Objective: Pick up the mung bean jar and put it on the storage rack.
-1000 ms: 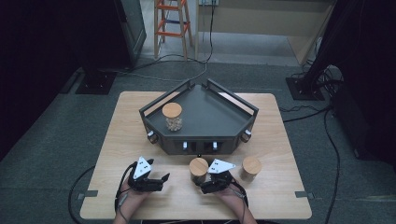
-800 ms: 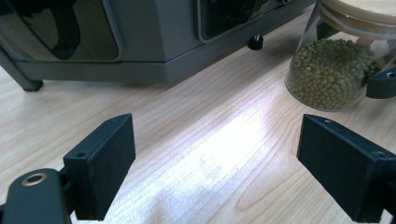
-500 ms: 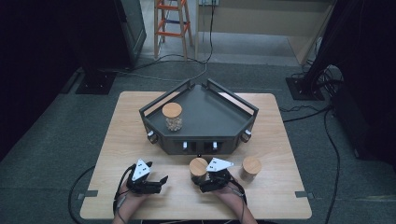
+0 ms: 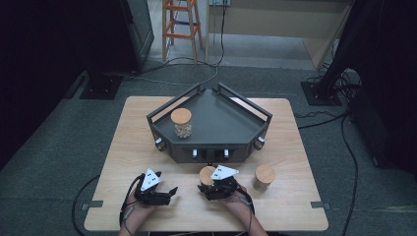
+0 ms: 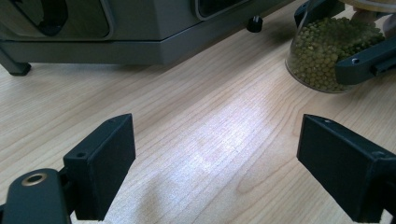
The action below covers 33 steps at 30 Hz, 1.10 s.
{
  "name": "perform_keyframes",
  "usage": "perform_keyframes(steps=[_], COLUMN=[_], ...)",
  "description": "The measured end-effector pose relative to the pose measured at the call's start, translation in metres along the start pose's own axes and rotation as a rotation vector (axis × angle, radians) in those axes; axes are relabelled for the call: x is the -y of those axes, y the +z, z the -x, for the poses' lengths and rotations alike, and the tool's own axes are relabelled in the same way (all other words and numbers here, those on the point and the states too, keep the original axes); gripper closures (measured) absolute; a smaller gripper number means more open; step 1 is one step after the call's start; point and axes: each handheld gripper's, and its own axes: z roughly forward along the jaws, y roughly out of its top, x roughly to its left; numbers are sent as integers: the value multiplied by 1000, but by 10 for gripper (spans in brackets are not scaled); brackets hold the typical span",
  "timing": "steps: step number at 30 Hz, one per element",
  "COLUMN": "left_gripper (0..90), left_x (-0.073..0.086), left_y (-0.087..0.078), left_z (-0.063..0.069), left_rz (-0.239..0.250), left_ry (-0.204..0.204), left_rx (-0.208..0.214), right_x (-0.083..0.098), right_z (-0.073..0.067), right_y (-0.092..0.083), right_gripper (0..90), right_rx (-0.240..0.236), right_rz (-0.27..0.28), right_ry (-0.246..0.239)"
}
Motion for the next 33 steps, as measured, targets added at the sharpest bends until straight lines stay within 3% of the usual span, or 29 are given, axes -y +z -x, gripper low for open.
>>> perform_keyframes(steps=[15,22,25,33], left_gripper=[115,115,115,115], left_x=[0,0,1,0], left_y=[0,0,0,1], left_z=[-1,0,-1,-2], left_rz=[-5,-11,-11,-16], left_ry=[20,25,23,30], left_rx=[1,-2,5,8], right_x=[5,-2,-5,-10], right_z=[4,4,3,10], right_y=[-4,-9,-12,-18], right_gripper=[255,255,254,254], right_rx=[-4,-10,7,0], right_rz=[17,17,20,28], right_ry=[35,30,42,79])
